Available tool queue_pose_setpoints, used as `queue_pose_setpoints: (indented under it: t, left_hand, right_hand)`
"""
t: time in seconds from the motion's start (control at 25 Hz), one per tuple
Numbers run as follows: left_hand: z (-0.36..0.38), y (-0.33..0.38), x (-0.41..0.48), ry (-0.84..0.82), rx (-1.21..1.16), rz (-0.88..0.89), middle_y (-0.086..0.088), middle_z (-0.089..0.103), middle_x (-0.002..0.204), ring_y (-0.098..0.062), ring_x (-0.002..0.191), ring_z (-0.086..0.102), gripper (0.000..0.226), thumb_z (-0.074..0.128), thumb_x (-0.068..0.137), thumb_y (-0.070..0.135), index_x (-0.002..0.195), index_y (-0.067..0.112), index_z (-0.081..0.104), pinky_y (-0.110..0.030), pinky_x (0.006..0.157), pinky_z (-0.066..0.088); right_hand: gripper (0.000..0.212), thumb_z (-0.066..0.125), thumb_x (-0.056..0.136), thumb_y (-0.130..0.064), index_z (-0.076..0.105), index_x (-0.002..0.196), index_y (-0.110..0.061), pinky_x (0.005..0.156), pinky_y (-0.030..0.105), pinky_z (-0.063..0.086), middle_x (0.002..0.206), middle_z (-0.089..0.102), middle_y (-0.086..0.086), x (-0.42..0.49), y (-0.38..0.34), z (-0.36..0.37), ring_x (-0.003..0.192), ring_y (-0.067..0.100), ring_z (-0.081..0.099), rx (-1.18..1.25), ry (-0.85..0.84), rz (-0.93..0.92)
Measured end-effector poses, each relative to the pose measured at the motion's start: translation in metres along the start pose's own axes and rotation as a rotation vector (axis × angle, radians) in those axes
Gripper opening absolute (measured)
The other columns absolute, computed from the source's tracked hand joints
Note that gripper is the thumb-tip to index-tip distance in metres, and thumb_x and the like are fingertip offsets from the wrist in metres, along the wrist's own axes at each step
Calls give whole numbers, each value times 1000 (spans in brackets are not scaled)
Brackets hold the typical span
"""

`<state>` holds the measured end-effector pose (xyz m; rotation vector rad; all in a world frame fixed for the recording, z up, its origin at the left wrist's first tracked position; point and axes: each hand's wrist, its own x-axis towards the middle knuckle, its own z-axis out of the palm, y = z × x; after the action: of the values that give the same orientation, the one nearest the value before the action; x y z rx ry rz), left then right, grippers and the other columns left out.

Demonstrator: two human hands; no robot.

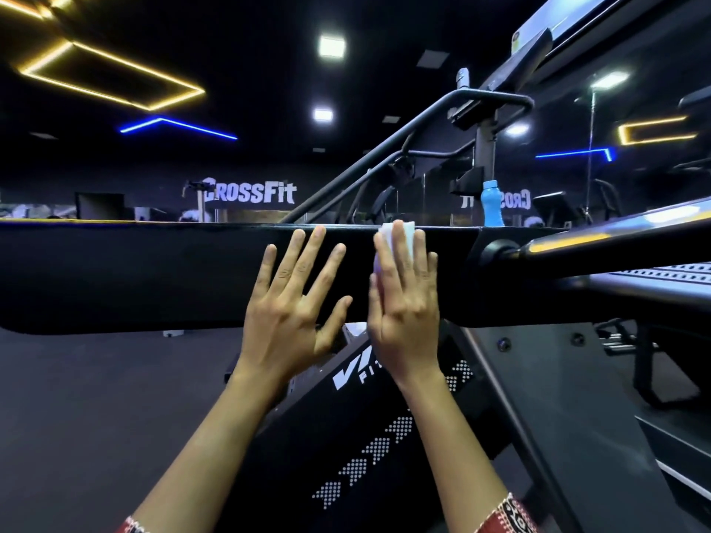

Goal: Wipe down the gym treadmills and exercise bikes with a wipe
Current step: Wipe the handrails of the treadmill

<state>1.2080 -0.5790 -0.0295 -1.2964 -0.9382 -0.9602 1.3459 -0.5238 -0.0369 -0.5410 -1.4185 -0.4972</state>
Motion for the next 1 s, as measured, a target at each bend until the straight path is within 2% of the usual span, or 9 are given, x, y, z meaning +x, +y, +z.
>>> queue_pose_setpoints:
  t: [0.12,0.24,0.32,0.48,0.6,0.72,0.84,0.96,1.0]
  left_hand:
    - [-8,-17,-11,9,46,0,-16,37,147,-28,138,32,52,46,95,40,139,11,46,-47,115,20]
    - [-19,-36,-24,20,67,-27,-17,40,145,-29,137,33,52,49,94,39,138,11,48,-48,114,23]
    - [-27,-47,-33,32,95,-73,-17,43,143,-29,136,35,51,49,94,40,136,11,50,-48,113,25]
    - [-38,-65,-42,47,126,-109,-15,45,142,-28,134,38,50,47,94,41,135,13,49,-46,112,27]
    - [-46,-82,-47,53,141,-143,-16,45,142,-28,134,38,50,45,95,42,135,11,50,-47,112,28]
    - [-55,-100,-52,47,159,-164,-17,44,143,-28,135,37,51,44,95,42,135,11,49,-47,112,27]
    - [-65,-116,-57,43,180,-209,-18,44,143,-30,134,37,52,45,94,42,135,10,51,-48,112,27]
    - [-73,-126,-66,42,185,-224,-19,44,142,-31,134,37,51,47,94,40,135,11,50,-47,111,28]
    - [-75,-129,-70,40,183,-229,-19,45,142,-30,134,37,50,47,93,39,135,11,49,-46,112,27]
  right_hand:
    - [47,35,100,-17,37,145,-4,121,43,6,155,25,12,-4,-16,7,146,30,13,45,69,137]
    - [47,37,99,-17,38,144,-4,121,45,7,154,27,14,-21,-32,17,146,30,14,23,35,46]
    - [47,38,99,-15,37,144,-3,121,45,7,154,27,15,-25,-44,22,146,29,12,66,72,114]
    - [46,42,97,-13,42,142,-2,120,45,10,152,30,16,-25,-72,37,144,34,19,13,0,-70]
    - [47,41,96,-14,42,142,-2,120,48,11,153,28,14,-12,-99,47,144,35,19,51,23,4]
    - [48,43,95,-13,44,142,-5,118,51,17,152,34,13,-9,-119,58,143,33,24,17,-52,-199]
    - [46,41,98,-16,43,142,-4,119,48,13,152,33,13,-3,-135,64,143,33,23,48,-24,-109]
    - [46,43,98,-16,42,143,-7,118,48,15,153,31,10,-21,-138,68,144,32,24,21,-74,-259]
    - [46,43,98,-15,42,143,-7,118,49,15,153,30,9,-29,-137,69,144,31,23,21,-59,-228]
